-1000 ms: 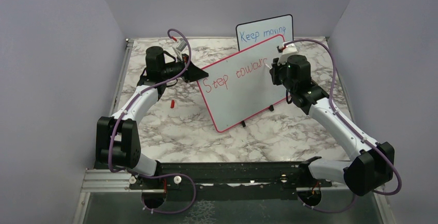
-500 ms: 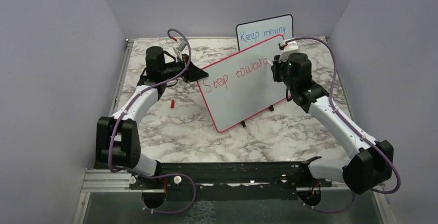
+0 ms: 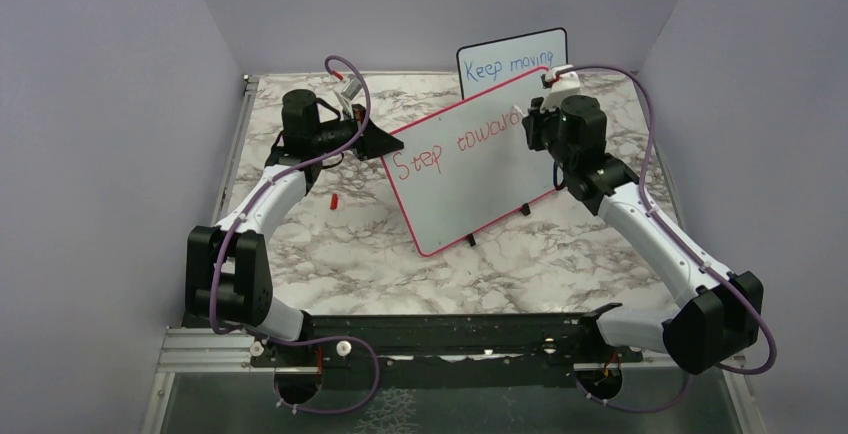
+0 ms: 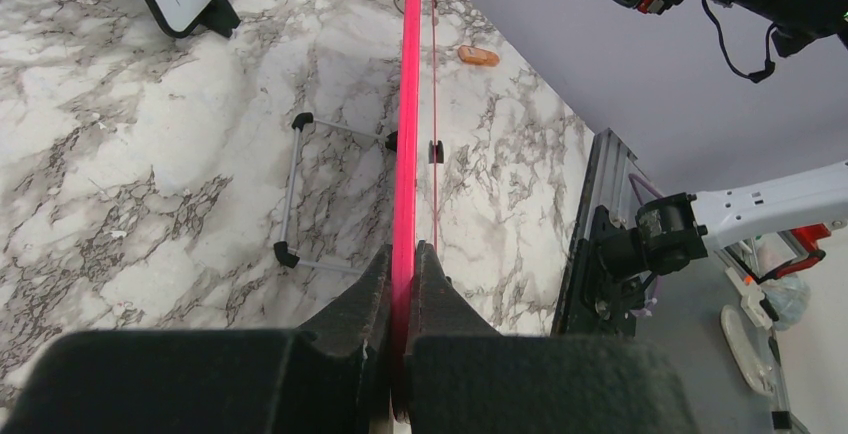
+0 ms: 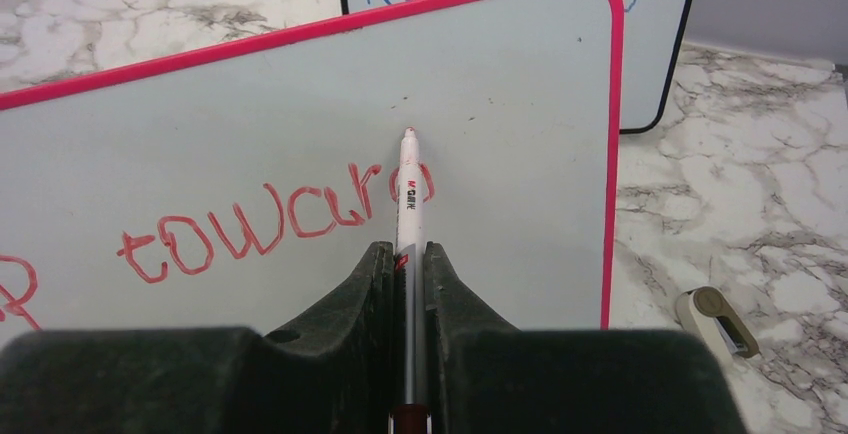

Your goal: Write a sentence on the whiteboard

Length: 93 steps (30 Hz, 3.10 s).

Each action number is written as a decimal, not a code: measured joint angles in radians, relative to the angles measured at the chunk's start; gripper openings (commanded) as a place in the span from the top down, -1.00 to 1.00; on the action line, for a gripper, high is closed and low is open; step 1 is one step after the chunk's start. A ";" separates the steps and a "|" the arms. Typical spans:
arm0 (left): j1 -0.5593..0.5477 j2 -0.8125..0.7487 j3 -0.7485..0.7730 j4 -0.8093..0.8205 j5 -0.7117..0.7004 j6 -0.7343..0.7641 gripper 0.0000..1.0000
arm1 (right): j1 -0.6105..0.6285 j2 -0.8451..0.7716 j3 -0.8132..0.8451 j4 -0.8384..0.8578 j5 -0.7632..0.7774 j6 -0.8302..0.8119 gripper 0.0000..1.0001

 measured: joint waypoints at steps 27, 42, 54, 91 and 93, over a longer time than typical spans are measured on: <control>0.000 0.000 0.002 -0.004 0.000 0.001 1.00 | 0.000 -0.005 -0.039 0.004 -0.002 0.002 0.99; 0.000 0.000 0.002 -0.005 0.000 0.001 1.00 | 0.000 -0.025 -0.071 -0.010 0.003 0.010 0.99; 0.000 0.000 0.002 -0.005 0.000 0.000 1.00 | 0.000 -0.025 -0.074 -0.011 0.037 0.011 0.99; -0.006 -0.052 -0.054 -0.013 -0.068 -0.087 0.28 | 0.000 -0.171 -0.126 -0.076 -0.139 0.038 1.00; -0.006 -0.061 -0.064 0.000 -0.079 -0.106 0.28 | 0.001 -0.182 -0.138 -0.076 -0.165 0.045 0.99</control>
